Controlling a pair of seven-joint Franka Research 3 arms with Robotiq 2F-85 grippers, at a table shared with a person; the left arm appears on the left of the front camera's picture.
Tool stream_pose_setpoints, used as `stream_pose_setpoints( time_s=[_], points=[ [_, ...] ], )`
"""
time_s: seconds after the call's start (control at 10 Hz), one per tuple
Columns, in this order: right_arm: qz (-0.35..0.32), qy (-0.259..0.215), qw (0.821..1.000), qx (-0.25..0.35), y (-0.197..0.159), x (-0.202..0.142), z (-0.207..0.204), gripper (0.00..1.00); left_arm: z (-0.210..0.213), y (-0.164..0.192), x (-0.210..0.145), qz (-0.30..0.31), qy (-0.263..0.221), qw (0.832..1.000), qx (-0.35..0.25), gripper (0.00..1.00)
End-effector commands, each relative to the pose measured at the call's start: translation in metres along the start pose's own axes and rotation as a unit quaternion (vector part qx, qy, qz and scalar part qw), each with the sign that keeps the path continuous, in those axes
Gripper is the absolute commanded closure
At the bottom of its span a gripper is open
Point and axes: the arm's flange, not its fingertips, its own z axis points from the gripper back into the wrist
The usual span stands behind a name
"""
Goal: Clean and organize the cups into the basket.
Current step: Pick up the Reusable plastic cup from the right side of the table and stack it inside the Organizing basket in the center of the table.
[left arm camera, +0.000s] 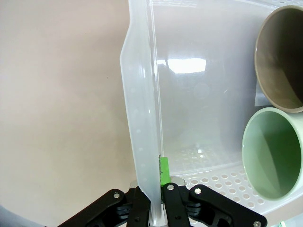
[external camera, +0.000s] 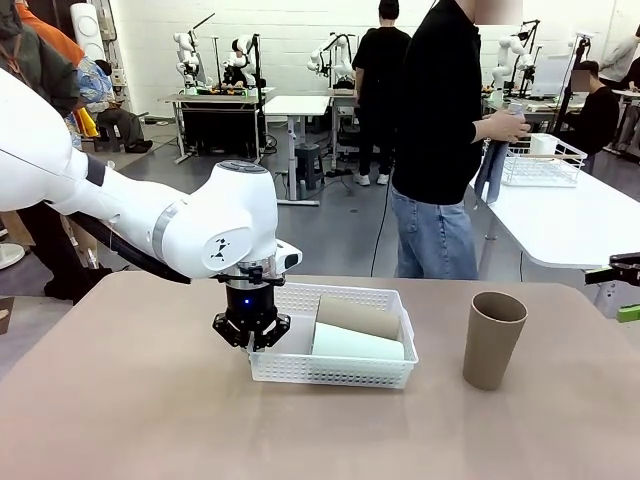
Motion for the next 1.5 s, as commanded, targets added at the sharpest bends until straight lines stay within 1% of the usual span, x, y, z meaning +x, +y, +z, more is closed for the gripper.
stream_pose_setpoints(
  time_s=[0.0,0.9,1.0,1.1,1.3,1.4],
  points=[
    [-0.009,0.002,1.000,0.002,0.005,0.001,-0.001,0.00,-0.001,0.000,-0.001,0.000,0.000,1.000,0.002,1.00],
    [-0.009,0.002,1.000,0.002,0.005,0.001,-0.001,0.00,-0.001,0.000,-0.001,0.000,0.000,1.000,0.002,1.00],
    [0.000,0.000,1.000,0.000,0.000,0.000,0.000,0.00,-0.001,0.000,-0.001,0.000,0.000,1.000,0.002,1.00],
    [-0.013,0.008,1.000,0.016,-0.008,-0.017,-0.014,0.00,-0.001,0.000,-0.001,0.000,0.000,1.000,0.002,1.00],
    [-0.027,0.063,0.997,0.025,-0.010,-0.054,-0.029,0.00,-0.001,0.000,-0.001,0.000,0.000,1.000,0.002,1.00],
    [-0.036,0.068,0.997,0.029,-0.014,-0.068,-0.036,0.00,-0.001,0.000,-0.001,0.000,0.000,1.000,0.002,1.00]
  ],
)
